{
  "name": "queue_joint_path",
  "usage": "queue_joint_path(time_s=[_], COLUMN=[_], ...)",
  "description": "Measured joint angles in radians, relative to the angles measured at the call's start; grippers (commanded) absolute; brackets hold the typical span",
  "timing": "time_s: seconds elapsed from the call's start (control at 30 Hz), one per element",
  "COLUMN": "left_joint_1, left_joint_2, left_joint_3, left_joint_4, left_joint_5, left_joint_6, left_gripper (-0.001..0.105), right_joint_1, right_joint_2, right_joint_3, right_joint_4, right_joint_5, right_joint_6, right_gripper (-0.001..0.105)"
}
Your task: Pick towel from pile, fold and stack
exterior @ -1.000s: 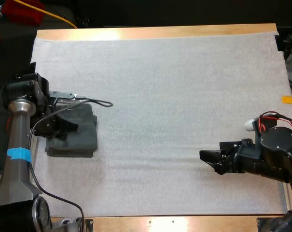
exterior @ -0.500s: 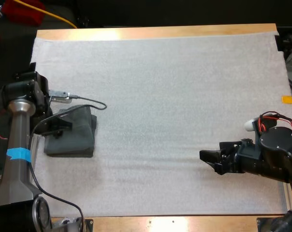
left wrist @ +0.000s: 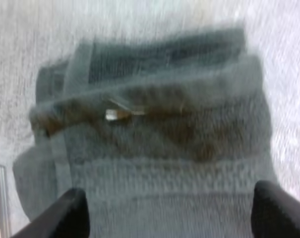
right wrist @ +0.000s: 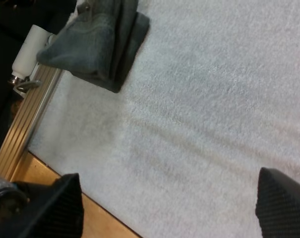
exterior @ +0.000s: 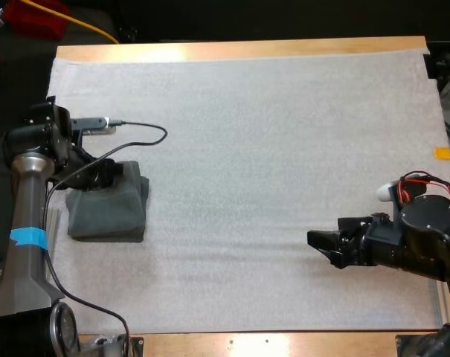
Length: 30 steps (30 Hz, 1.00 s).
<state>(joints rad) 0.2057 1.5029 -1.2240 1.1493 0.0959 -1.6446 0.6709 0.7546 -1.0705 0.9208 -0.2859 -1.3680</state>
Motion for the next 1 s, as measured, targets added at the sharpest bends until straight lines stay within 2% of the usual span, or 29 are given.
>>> queue_joint_path(time_s=[0.23, 0.67, 0.87, 1.0], left_joint_1=[0.000, 0.000, 0.000, 0.000], left_joint_2=[0.000, 0.063, 0.115, 0.173], left_joint_3=[0.000, 0.000, 0.000, 0.000], left_joint_4=[-0.057, -0.086, -0.102, -0.117], left_joint_5=[0.007, 0.009, 0.072, 0.075], left_joint_6=[-0.007, -0.018, -0.024, -0.031], left_gripper=[0.065, 0.065, 0.065, 0.065], right_joint_1=[0.000, 0.000, 0.000, 0.000], right_joint_2=[0.000, 0.031, 0.032, 0.032], right_joint_3=[0.000, 0.001, 0.001, 0.001], right_joint_4=[-0.095, -0.105, -0.109, -0.109], right_joint_5=[0.000, 0.001, 0.002, 0.002], right_joint_6=[0.000, 0.000, 0.000, 0.000], right_gripper=[0.070, 0.070, 0.070, 0.070])
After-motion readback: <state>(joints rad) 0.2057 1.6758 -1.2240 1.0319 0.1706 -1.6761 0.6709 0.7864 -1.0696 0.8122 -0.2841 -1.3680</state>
